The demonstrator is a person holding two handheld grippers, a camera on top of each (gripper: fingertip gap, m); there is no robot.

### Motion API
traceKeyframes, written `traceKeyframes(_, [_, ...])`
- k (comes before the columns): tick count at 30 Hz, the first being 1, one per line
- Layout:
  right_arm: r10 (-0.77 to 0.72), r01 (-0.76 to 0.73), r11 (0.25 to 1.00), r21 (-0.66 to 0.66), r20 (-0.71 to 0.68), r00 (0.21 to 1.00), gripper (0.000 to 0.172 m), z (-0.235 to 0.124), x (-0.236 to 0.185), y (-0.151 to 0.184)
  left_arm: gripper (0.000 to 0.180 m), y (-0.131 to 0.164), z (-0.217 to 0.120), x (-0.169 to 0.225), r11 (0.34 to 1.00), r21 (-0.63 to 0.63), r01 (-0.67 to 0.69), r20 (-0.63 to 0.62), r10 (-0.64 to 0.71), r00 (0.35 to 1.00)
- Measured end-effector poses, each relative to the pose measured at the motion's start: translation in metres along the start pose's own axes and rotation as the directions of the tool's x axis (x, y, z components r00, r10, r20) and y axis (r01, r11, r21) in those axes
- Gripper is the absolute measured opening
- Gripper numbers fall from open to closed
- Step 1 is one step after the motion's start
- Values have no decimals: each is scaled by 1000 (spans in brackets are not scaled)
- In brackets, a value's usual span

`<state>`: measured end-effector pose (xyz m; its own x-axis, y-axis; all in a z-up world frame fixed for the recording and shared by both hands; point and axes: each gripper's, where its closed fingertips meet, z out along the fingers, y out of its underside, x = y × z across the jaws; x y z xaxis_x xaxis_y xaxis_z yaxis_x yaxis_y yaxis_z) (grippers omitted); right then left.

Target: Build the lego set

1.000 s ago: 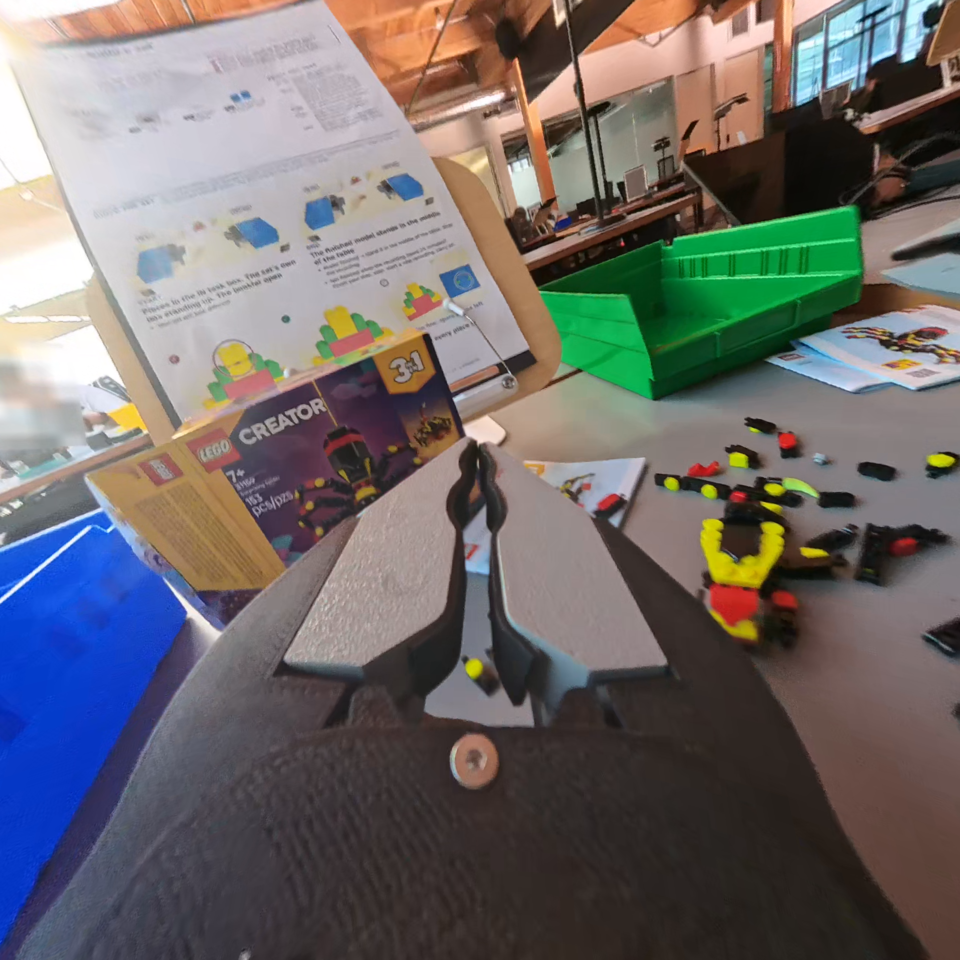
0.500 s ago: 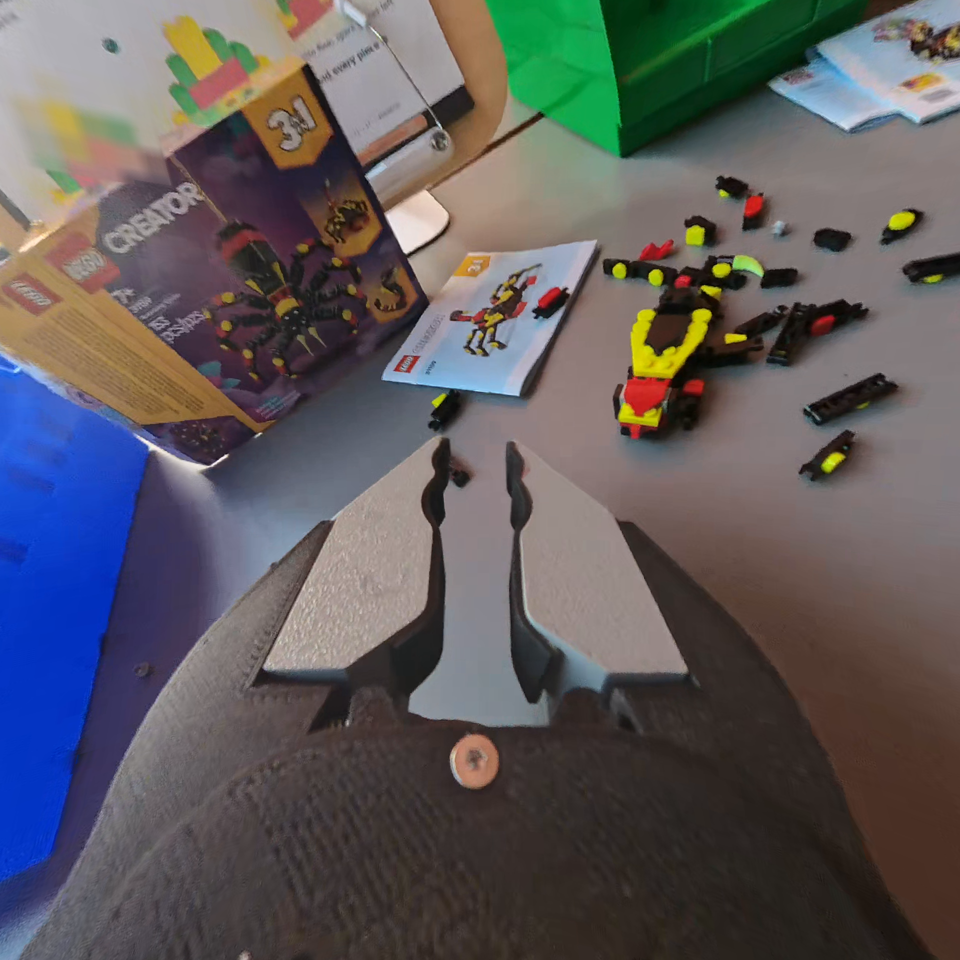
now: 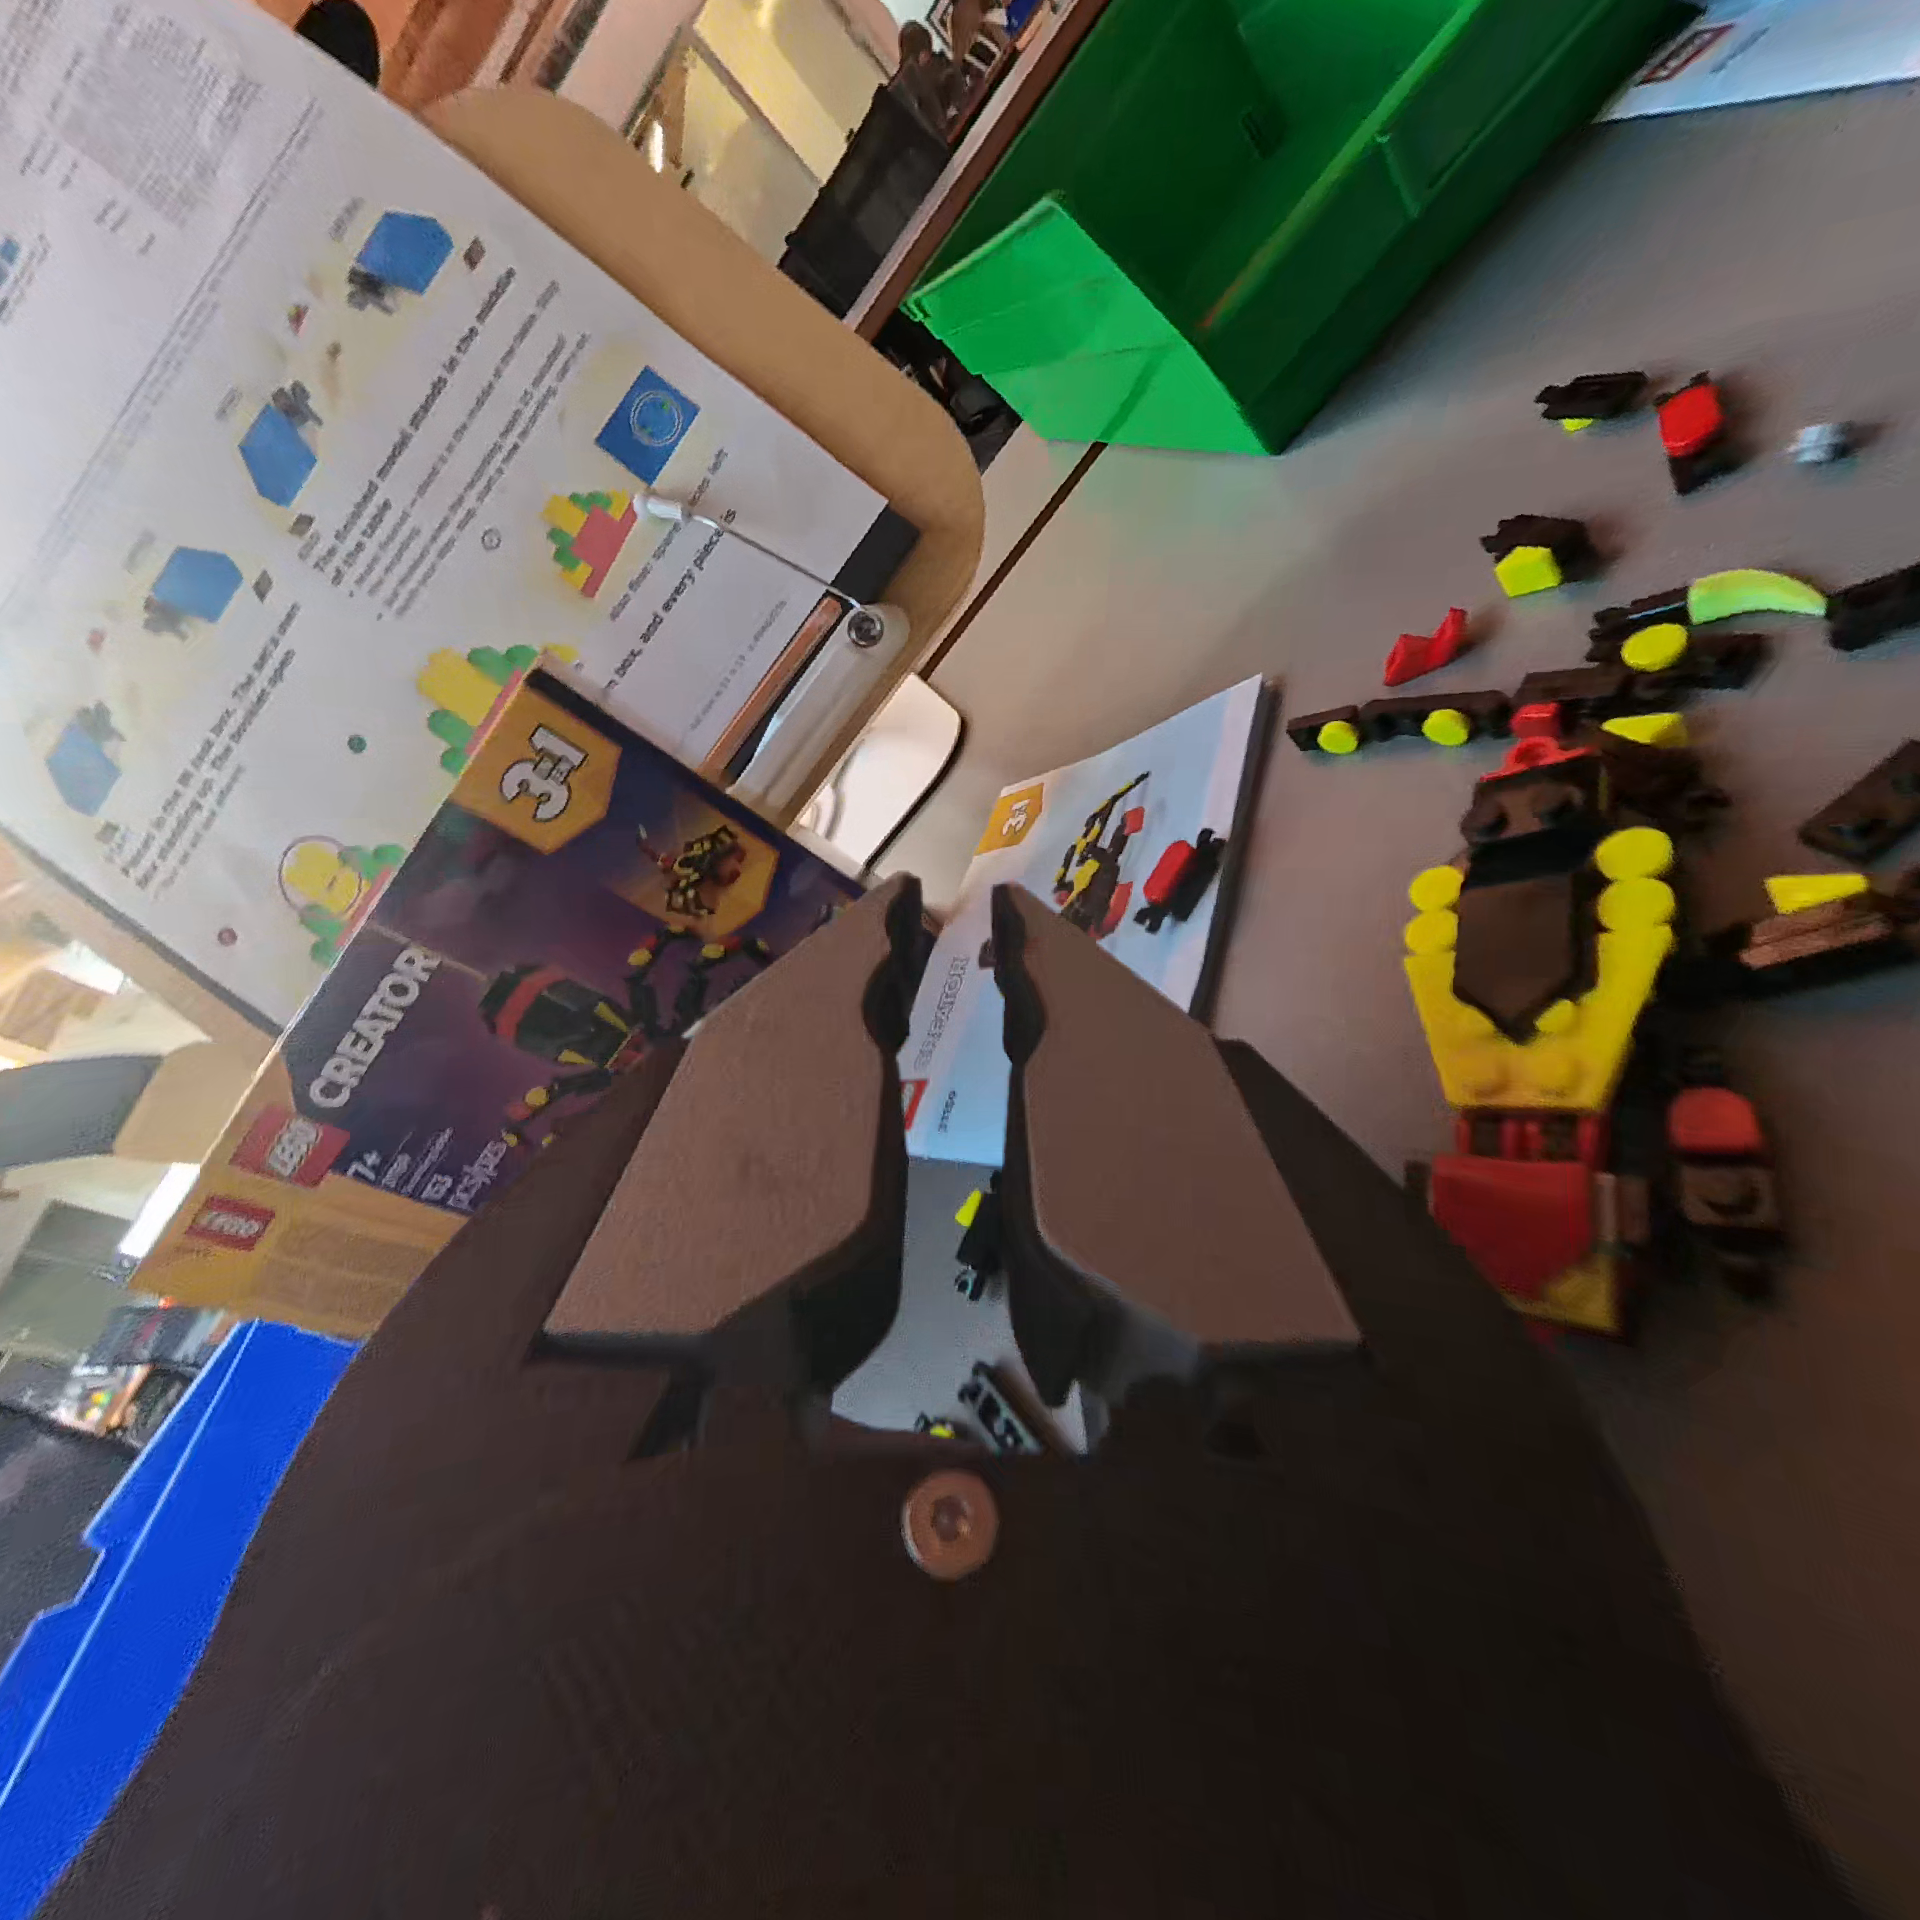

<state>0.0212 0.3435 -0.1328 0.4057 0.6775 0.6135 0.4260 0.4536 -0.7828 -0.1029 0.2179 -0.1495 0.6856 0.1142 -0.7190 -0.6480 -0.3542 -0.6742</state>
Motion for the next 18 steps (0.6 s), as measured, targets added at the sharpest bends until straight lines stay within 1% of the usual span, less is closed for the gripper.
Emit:
traceKeyframes(3, [-24, 22, 999, 26, 74, 997, 5, 29, -11, -7, 13, -5, 6, 6, 999, 38, -28, -36, 30, 999])
traceKeyframes(5, [-14, 11, 1000, 23, 149, 989, 7, 31, -24, -11, 13, -11, 1, 4, 997, 78, 10, -43, -7, 999])
traceKeyframes(7, [43, -45, 999, 4, 235, 971, 10, 21, -37, -14, 11, -17, -6, -1, 988, 113, 102, -79, -93, 993])
traceKeyframes(9, [128, -134, 991, -3, 320, 939, 9, 8, -45, -20, 12, -19, -11, 1, 973, 112, 201, -163, -181, 970])
traceKeyframes(10, [174, -176, 984, -26, 357, 918, 10, 2, -47, -20, 12, -18, -13, -2, 968, 110, 225, -171, -205, 964])
traceKeyframes(12, [270, -271, 961, -54, 396, 878, 14, -6, -46, -24, 12, -14, -15, -4, 968, 99, 230, -170, -211, 962])
traceKeyframes(14, [327, -322, 943, -87, 429, 842, 17, -12, -47, -25, 9, -14, -17, -6, 968, 108, 225, -149, -208, 967])
traceKeyframes(16, [330, -321, 942, -100, 455, 827, 17, -17, -53, -24, 8, -14, -17, -7, 970, 109, 218, -138, -202, 970])
traceKeyframes(18, [313, -283, 949, -138, 501, 807, 18, -23, -68, -21, 9, -14, -16, -6, 972, 105, 211, -134, -197, 971])
